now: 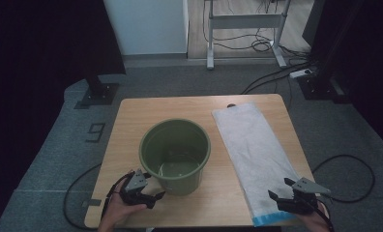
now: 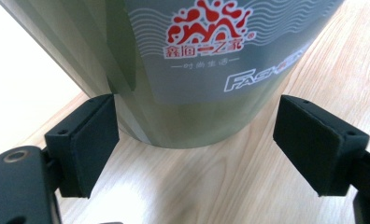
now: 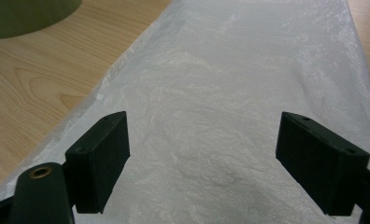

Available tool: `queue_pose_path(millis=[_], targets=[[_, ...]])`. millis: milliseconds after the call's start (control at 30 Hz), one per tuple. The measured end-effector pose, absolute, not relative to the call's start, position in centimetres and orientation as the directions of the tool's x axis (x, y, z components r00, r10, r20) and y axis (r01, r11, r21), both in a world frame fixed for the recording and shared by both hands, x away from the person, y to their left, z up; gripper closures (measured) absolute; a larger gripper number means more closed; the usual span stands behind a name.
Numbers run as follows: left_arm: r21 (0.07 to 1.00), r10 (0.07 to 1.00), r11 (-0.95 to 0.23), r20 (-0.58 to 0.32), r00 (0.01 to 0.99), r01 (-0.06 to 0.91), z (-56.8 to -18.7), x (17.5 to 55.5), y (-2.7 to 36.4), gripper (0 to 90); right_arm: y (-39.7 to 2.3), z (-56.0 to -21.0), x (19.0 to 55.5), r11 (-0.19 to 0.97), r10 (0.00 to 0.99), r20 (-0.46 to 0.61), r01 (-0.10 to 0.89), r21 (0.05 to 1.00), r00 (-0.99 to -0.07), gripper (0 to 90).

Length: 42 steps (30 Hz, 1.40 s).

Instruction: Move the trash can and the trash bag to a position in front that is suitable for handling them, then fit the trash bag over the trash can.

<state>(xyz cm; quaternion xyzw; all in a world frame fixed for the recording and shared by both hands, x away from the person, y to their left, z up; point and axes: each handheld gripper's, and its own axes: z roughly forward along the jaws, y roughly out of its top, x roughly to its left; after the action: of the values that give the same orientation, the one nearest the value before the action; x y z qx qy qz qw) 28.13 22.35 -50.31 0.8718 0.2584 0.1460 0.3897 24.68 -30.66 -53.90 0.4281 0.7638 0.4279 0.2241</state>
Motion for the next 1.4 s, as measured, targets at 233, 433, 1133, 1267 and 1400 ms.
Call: queue_pose_path(millis=[233, 433, 1133, 1267, 1400], targets=[[0.749, 0.525, -0.584, 0.056, 0.849, 0.312, -50.3, 29.3, 19.3, 14.4, -30.7, -53.9, 24.7, 0.269, 0.844, 0.023, 0.46, 0.846, -0.535, 17.1], [0.754, 0.512, -0.582, 0.05, 0.858, 0.304, -50.3, 29.8, 17.6, 14.6, -30.9, -53.9, 24.7, 0.263, 0.848, 0.026, 0.463, 0.847, -0.53, 17.1], [0.75, 0.674, -0.523, 0.073, 0.735, 0.405, -50.5, 29.6, 22.0, 14.7, -31.3, -53.9, 24.9, 0.26, 0.876, 0.003, 0.478, 0.839, -0.483, 16.5], [0.744, 0.681, -0.523, 0.071, 0.728, 0.416, -50.7, 29.5, 22.6, 14.7, -32.1, -53.5, 25.5, 0.245, 0.893, 0.0, 0.486, 0.839, -0.45, 16.6], [0.739, 0.687, -0.526, 0.077, 0.723, 0.421, -50.9, 29.6, 22.8, 14.7, -32.7, -53.6, 26.3, 0.274, 0.902, -0.04, 0.499, 0.822, -0.43, 16.6]])
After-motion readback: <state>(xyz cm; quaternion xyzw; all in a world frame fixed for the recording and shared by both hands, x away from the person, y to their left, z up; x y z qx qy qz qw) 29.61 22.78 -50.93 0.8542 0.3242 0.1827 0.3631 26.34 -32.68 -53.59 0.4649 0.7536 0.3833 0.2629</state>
